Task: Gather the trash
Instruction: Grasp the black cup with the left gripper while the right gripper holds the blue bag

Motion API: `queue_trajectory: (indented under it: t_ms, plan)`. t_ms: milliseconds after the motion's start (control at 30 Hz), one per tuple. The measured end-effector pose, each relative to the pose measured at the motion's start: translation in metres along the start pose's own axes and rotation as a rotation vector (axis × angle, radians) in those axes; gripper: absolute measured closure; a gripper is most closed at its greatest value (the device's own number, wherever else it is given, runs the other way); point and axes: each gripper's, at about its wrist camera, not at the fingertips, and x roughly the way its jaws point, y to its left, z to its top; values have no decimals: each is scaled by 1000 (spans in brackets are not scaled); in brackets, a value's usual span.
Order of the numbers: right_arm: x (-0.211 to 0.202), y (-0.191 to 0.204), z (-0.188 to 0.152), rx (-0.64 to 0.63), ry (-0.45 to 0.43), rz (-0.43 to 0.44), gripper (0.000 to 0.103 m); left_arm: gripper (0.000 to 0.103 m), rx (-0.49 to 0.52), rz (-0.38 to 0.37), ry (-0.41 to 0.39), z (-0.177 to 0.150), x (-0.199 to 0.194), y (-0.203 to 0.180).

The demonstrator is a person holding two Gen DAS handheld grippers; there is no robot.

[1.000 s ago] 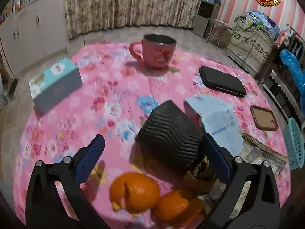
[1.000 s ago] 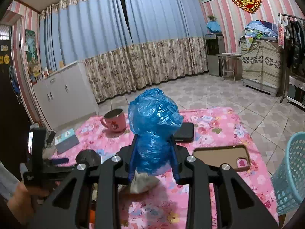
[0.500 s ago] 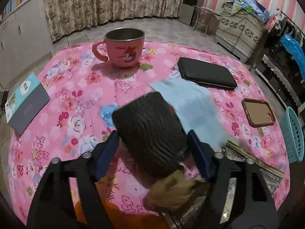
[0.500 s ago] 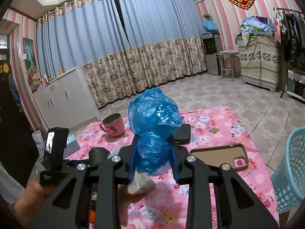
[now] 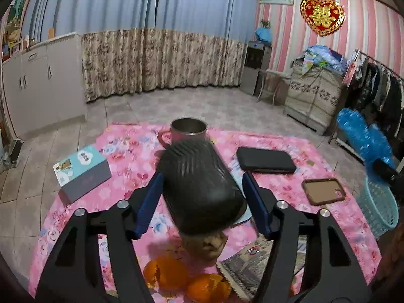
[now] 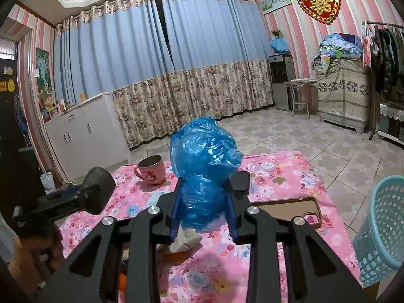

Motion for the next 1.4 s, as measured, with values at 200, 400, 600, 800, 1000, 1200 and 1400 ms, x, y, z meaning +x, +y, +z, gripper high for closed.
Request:
queue_trajectory:
  t_ms: [200,400,600,800,1000,1200,1400]
  plan:
    - [1,1,0,-1,1,6,73,65,7,-31,33,-3,10,-5]
    - [1,1,-1,-1,1,11,73,59,-7,-29,136,-16,33,5]
    - [2,0,-3,3,6,11,73,11,28,-65,133,-23,28,-8]
    - [2,-1,-2,19,8,14,73,9,138,-83,175,-30,46,-40]
    - [2,-5,-1,36,11,14,73,5,234,-77,167,-37,51,-77]
    - [2,-7,-2,48,11,19,73,5,252,15,237,-40,75,-85]
    - [4,-8,-2,50,12,20,73,33,181,-1,299,-40,90,-69]
